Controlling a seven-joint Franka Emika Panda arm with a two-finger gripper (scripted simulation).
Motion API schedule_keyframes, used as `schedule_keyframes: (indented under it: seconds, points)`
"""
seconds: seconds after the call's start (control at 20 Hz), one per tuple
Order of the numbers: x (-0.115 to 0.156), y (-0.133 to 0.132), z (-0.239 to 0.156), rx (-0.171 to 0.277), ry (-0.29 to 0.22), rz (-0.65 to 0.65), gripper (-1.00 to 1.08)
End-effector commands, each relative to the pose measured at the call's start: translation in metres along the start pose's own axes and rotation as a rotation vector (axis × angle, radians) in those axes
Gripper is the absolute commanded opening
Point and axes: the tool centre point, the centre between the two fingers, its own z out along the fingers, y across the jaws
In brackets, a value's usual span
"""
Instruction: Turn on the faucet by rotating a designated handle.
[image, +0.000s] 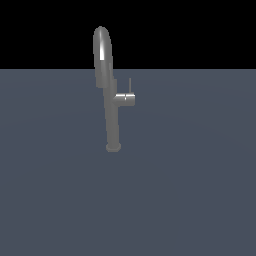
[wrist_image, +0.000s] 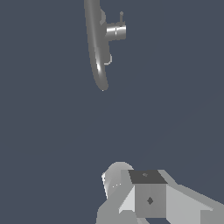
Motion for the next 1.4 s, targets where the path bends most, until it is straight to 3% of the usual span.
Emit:
schedule_keyframes:
  seconds: [0.0, 0.35, 0.65, 1.35]
  points:
    - [0.000, 0.000, 0.000, 0.000, 0.000, 0.000, -1.00]
    - [0.006, -0.002, 0.000, 0.016, -0.018, 0.017, -1.00]
    - [0.021, -0.006, 0.001, 0.057, -0.062, 0.058, -1.00]
    - [0.090, -0.018, 0.011, 0.239, -0.260, 0.244, -1.00]
